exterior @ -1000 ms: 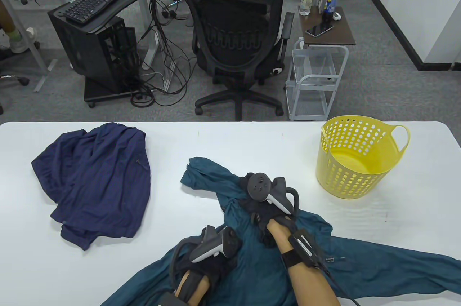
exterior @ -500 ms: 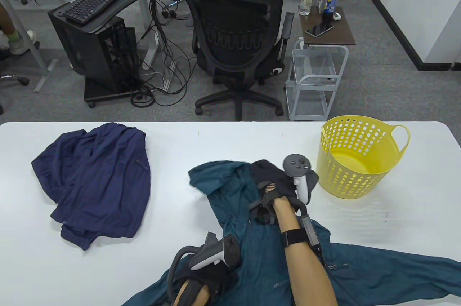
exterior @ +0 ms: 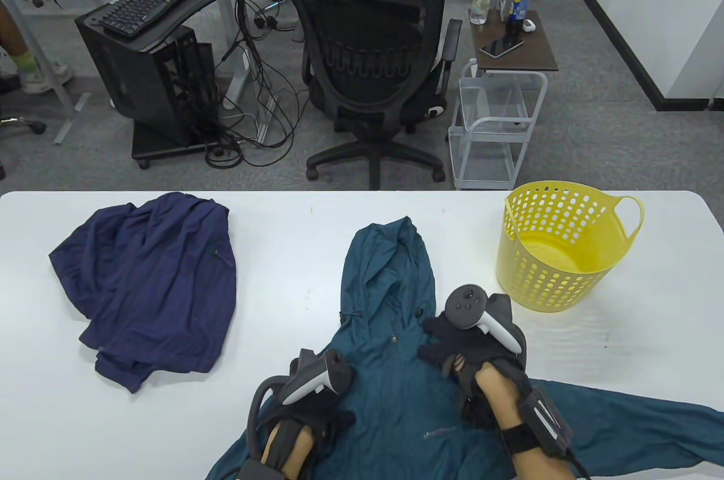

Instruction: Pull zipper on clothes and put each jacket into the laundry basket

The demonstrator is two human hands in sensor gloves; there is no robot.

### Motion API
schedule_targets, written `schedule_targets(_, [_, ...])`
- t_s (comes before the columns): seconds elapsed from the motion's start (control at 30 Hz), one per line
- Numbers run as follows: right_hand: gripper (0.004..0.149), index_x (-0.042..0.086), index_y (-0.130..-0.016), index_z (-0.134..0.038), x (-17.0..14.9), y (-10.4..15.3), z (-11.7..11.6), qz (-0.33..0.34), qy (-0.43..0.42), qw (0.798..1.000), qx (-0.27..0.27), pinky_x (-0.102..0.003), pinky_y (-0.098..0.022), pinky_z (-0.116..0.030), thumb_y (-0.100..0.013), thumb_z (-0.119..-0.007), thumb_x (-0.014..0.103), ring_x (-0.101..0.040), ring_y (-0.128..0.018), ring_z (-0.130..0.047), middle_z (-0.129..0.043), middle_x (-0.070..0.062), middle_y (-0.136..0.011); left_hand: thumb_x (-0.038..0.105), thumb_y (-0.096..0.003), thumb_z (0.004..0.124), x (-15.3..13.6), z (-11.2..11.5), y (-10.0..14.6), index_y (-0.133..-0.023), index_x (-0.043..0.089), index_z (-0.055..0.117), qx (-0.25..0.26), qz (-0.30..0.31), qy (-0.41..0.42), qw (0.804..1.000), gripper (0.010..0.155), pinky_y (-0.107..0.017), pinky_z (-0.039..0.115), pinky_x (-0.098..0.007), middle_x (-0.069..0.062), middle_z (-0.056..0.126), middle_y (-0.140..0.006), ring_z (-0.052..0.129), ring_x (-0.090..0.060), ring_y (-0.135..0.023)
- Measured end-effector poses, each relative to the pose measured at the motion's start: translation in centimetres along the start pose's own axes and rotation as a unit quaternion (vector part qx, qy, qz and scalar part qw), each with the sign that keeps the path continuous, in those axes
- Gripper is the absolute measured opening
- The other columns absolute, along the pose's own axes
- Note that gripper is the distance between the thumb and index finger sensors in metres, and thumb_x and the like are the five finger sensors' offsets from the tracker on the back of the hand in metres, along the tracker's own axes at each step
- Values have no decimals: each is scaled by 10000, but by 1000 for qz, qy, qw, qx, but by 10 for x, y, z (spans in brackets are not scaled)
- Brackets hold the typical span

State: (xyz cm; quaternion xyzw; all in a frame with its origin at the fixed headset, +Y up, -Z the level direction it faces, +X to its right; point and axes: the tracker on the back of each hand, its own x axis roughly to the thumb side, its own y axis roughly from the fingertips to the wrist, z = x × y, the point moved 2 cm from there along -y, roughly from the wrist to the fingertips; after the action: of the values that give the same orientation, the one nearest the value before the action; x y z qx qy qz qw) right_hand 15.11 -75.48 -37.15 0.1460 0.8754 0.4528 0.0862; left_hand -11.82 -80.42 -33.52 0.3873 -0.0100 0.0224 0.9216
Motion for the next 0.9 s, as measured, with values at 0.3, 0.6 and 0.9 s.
schedule_targets(0.3, [825,411,-1052,-255,-54,-20,-14,-122,73,988,-65,-631,-755,-309,-399,-757,451,-336,-1092,-152,-110,96,-1178,704,-290,576,-26,-31,-33,-919,660,85,80,-84,39,993,799,-757,169,-613,195,-46,-1142,-34,-254,-1070])
schedule_targets(0.6, [750,305,-1052,-565,-32,23,6,-97,136,968,-187,-597,-715,-503,-388,-844,511,-410,-1032,-461,-470,-6,-1168,548,-402,735,-21,-53,77,-925,374,744,215,-77,-55,972,551,-698,573,-554,41,746,-1024,664,-286,-953])
schedule_targets(0.9, [920,188,-1067,-574,9,45,-49,-23,158,987,0,-667,-624,-655,-302,-916,567,-589,-946,-638,-471,-199,-1162,563,-363,798,-14,3,67,-1002,424,653,72,-67,-104,990,669,-690,621,-577,86,583,-1181,710,-283,-1029])
